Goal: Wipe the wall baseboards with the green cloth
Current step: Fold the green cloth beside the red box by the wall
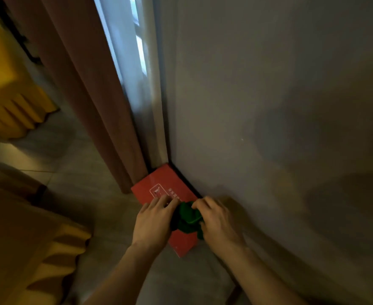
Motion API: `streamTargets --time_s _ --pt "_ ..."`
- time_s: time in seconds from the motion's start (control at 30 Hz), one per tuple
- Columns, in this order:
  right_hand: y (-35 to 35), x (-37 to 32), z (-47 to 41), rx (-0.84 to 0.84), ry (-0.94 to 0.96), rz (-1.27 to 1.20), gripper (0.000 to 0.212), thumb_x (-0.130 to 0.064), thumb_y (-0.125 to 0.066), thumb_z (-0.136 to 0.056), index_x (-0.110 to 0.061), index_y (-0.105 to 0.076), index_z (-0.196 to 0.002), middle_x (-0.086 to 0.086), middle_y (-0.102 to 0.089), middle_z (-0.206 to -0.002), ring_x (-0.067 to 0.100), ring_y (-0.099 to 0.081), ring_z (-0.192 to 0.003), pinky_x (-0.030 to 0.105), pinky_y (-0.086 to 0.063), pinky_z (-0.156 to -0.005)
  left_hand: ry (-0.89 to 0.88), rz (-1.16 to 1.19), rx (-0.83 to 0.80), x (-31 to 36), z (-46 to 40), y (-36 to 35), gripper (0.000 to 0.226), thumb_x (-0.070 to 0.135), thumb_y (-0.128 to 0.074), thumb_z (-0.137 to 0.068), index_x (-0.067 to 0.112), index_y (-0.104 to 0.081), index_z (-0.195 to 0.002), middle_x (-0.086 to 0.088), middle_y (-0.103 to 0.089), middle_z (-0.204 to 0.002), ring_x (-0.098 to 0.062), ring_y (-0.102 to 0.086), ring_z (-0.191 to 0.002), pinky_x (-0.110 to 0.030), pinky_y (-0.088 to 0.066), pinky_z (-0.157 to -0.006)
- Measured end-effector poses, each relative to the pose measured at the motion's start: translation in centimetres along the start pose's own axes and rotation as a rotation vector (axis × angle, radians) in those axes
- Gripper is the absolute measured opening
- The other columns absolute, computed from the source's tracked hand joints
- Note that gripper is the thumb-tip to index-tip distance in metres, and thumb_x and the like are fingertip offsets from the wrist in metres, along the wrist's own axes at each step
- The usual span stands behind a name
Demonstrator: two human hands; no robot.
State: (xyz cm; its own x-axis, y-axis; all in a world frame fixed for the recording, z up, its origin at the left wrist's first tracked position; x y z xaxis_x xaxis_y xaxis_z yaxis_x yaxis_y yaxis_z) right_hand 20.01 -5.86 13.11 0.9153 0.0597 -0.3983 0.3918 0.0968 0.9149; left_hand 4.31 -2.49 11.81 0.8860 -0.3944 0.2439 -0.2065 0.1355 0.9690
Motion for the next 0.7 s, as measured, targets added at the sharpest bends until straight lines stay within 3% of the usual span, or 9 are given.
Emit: streamTargets --time_s 0.13,0.4,0.53,0.63,0.7 --pt "-5.1 3.3 -2.8 -0.065 -0.010 -0.004 0.050 0.006 -0.072 -0.069 -0.018 -0.061 -0.111 0.005 -0.059 -0.111 0.028 -0.059 -0.093 0.040 -0.052 -0.067 0.015 -0.030 -0.042 -1.5 -2.7 -5.4 0.049 0.024 -0.070 -0.086 0.034 -0.052 -0.131 0.005 -0.059 -0.126 -0.022 -0.058 -0.109 -0.036 -0.045 -0.089" --pt "-14.1 6.9 -4.9 -0.175 -0.028 -0.017 0.052 0.000 -0.065 -0.079 -0.020 -0.056 -0.126 0.003 -0.050 -0.132 0.026 -0.048 -0.120 0.040 -0.054 -0.086 0.101 -0.082 -0.129 -4.2 -4.1 -14.3 0.052 0.025 -0.059 -0.094 0.035 -0.041 -0.142 0.006 -0.051 -0.139 -0.021 -0.050 -0.122 -0.036 -0.040 -0.101" --pt "-17.8 8.0 -3.8 -0.328 -0.049 0.047 0.067 -0.022 -0.061 -0.093 -0.027 -0.029 -0.152 0.005 -0.021 -0.160 0.026 -0.017 -0.147 0.038 -0.040 -0.106 0.145 -0.017 -0.230 -5.1 -2.2 -18.4 0.087 0.025 -0.064 -0.092 0.034 -0.008 -0.158 0.000 -0.021 -0.165 -0.026 -0.023 -0.149 -0.042 -0.021 -0.121" --pt "-19.0 8.8 -2.2 -0.417 -0.035 0.094 0.081 -0.036 -0.059 -0.095 -0.032 -0.006 -0.157 0.000 0.004 -0.167 0.026 0.006 -0.152 0.045 -0.025 -0.116 0.124 -0.009 -0.360 -4.9 -0.4 -20.5 0.103 0.038 -0.064 -0.093 0.038 0.019 -0.155 -0.001 0.006 -0.169 -0.027 0.005 -0.155 -0.047 0.001 -0.124" --pt "-19.4 9.3 -1.6 -0.433 -0.011 0.145 0.090 -0.043 -0.060 -0.093 -0.035 0.002 -0.156 -0.001 0.013 -0.166 0.026 0.011 -0.151 0.048 -0.022 -0.117 0.126 -0.022 -0.409 -5.0 0.2 -21.2 0.108 0.049 -0.063 -0.093 0.039 0.027 -0.151 -0.002 0.012 -0.168 -0.027 0.012 -0.154 -0.047 0.004 -0.124"
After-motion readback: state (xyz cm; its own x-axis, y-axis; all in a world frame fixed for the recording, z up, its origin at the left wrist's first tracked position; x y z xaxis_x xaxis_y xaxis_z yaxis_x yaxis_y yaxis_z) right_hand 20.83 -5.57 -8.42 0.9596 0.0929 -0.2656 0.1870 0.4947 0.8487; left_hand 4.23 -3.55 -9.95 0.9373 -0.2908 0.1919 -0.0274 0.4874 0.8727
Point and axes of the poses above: each hand's wrist, its own z-axis away from the middle knuckle, its own y-axis out of the back of the hand, x = y × z, the point moved 4 cm from there along -z, towards the middle knuckle
